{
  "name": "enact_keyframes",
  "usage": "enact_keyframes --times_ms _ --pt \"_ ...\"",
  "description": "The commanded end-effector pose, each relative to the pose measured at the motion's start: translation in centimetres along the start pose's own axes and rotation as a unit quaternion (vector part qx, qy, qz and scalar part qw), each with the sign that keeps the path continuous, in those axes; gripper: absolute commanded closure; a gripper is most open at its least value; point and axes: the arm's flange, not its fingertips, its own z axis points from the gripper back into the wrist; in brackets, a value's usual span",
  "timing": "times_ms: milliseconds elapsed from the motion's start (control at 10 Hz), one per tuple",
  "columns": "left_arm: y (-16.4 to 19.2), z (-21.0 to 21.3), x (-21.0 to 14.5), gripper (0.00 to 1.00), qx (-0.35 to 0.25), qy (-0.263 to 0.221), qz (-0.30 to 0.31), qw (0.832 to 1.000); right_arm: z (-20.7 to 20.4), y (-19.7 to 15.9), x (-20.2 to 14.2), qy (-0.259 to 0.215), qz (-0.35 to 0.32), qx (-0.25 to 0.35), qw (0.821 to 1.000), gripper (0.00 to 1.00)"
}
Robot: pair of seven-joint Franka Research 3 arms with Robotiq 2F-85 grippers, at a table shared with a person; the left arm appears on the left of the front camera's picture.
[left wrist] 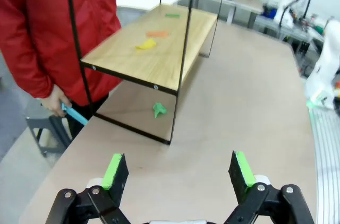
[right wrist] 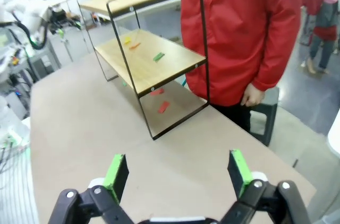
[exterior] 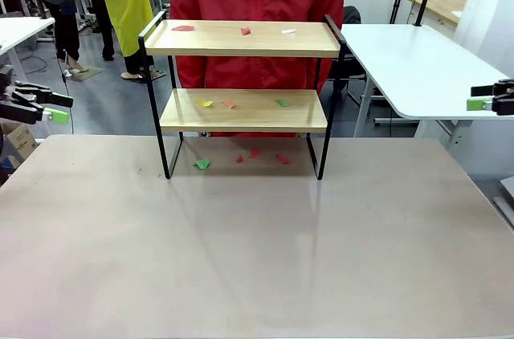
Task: Clean the shelf.
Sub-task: Pick up the Duster handed by the human.
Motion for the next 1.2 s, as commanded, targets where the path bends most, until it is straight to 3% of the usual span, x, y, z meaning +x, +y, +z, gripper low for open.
enact_keyframes --times_ms 0,300,600,1100 --pt "3.5 1.1 -1.2 0.0 -0.04 -0.08 0.024 0.996 0.1 -3.7 -0.1 -0.036 0.031 0.011 0.999 0.0" --pt "6.4 1.0 -3.5 0.0 -0.029 -0.105 0.016 0.994 -0.3 -7.5 -1.4 -0.072 0.036 0.037 0.996 0.0" --pt "7.8 0.5 -5.2 0.0 -0.039 -0.151 -0.061 0.986 -0.2 -10.5 -3.1 -0.084 0.021 0.023 0.996 0.0" --pt "8.2 0.4 -5.5 0.0 -0.052 -0.168 -0.065 0.982 0.4 -11.8 -3.9 -0.096 0.012 0.021 0.995 0.0"
